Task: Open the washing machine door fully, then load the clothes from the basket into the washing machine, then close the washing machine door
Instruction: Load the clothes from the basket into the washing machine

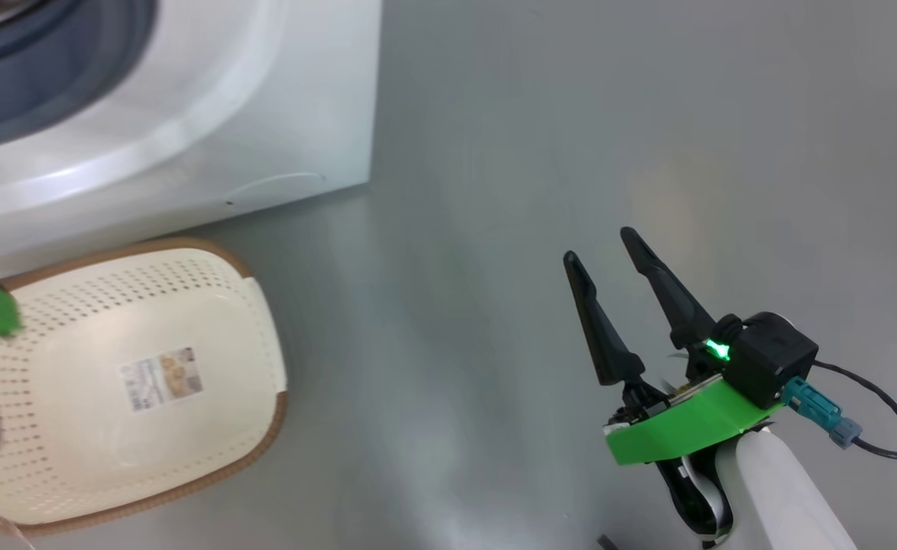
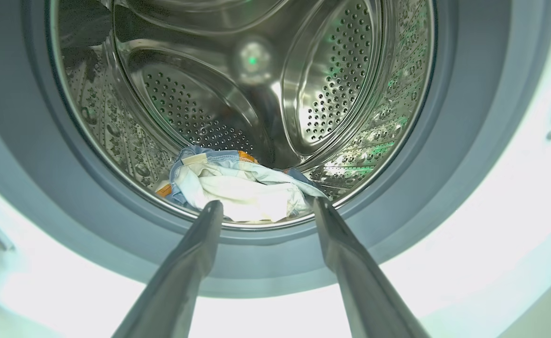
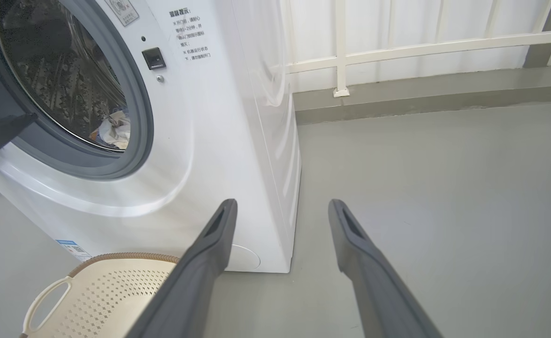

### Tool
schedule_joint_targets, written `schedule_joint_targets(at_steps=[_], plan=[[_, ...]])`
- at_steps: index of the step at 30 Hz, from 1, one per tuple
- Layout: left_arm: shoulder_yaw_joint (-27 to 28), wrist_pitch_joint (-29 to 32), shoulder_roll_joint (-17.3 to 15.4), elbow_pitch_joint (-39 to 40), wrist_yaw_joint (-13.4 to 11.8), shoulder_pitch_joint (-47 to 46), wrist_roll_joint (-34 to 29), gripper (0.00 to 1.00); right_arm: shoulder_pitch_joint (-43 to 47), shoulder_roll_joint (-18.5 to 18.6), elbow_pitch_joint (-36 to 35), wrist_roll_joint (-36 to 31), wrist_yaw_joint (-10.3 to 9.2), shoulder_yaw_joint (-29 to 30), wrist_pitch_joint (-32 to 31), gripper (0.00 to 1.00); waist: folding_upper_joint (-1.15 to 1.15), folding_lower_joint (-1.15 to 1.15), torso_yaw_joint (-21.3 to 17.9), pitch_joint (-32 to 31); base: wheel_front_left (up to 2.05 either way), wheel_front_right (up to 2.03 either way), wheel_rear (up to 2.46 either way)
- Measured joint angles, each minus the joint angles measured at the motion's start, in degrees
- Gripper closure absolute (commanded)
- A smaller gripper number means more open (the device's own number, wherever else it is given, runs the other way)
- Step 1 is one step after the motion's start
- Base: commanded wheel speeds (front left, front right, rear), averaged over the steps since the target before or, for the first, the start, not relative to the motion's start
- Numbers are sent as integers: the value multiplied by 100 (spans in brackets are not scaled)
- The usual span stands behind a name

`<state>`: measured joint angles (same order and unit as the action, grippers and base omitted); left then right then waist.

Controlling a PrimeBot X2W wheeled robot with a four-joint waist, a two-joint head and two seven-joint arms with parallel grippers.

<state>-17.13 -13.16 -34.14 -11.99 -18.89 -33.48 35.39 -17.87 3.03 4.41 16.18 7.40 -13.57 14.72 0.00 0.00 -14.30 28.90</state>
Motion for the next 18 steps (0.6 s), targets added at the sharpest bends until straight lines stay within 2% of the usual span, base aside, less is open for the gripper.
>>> schedule_joint_targets(at_steps=[3,7,11,18], plan=[[15,-64,153,666,-363,726,-63,0,85,-1,13,-177,0,114,0,0,0,0,146,-149,0,0,0],[-26,-107,382,1271,-672,1571,-158,0,208,0,57,-307,0,169,0,0,0,0,312,-387,0,0,0],[-88,-119,544,1629,-818,2184,-246,0,361,-1,111,-486,0,229,0,0,0,0,461,-655,0,0,0],[-252,-131,744,1841,-882,2905,-421,0,724,8,87,-600,0,344,-111,0,0,0,710,-1155,0,0,0]])
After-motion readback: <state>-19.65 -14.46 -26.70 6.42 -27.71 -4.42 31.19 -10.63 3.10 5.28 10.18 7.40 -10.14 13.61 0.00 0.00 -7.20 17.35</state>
